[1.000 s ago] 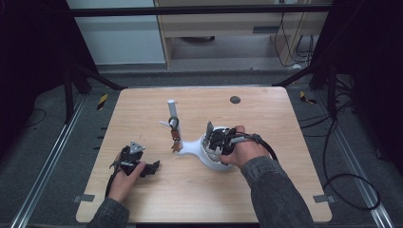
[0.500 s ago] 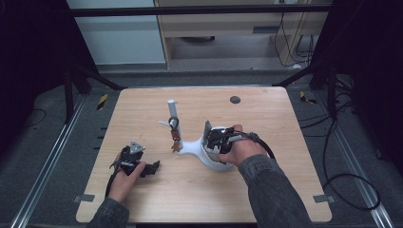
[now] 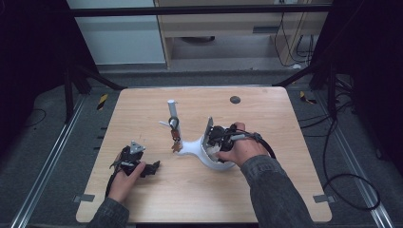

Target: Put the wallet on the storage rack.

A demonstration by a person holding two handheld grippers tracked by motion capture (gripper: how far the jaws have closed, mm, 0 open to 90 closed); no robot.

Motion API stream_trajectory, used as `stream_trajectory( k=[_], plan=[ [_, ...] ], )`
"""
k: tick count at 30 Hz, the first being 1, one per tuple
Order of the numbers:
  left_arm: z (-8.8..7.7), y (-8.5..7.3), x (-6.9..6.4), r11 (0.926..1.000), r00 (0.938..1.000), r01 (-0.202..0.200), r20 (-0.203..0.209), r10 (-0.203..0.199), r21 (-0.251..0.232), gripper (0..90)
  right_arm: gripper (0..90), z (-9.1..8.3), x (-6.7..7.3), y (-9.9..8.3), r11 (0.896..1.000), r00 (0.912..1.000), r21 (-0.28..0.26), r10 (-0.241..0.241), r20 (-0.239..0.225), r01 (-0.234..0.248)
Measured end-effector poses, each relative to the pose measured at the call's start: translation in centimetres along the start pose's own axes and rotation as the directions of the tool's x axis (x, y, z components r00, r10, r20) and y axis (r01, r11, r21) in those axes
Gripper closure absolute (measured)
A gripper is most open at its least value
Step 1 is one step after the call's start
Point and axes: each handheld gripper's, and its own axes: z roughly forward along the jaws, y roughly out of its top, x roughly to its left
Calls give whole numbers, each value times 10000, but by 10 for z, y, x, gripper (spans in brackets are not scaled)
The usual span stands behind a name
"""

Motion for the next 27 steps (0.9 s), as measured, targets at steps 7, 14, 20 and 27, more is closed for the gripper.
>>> stream_trajectory(
  k=[7, 14, 20, 27],
  plan=[
    [0, 0, 0, 10000, 10000, -1, 0, 1, 2, 0, 241, -5, 0, -2, 9998, 10000, -162, 94, -3, -94],
    [0, 0, 0, 10000, 10000, 4, 4, -4, -3, 0, 243, -7, 1, -3, 9997, 10000, -238, 62, 0, -62],
    [0, 0, 0, 10000, 10000, 6, 6, -6, -8, 0, 243, -9, 1, -5, 9993, 9999, -339, 168, -8, -168],
    [0, 0, 0, 10000, 10000, 6, 4, -6, -14, 0, 234, -11, 0, -6, 9988, 9998, -450, 203, 9, -202]
  ],
)
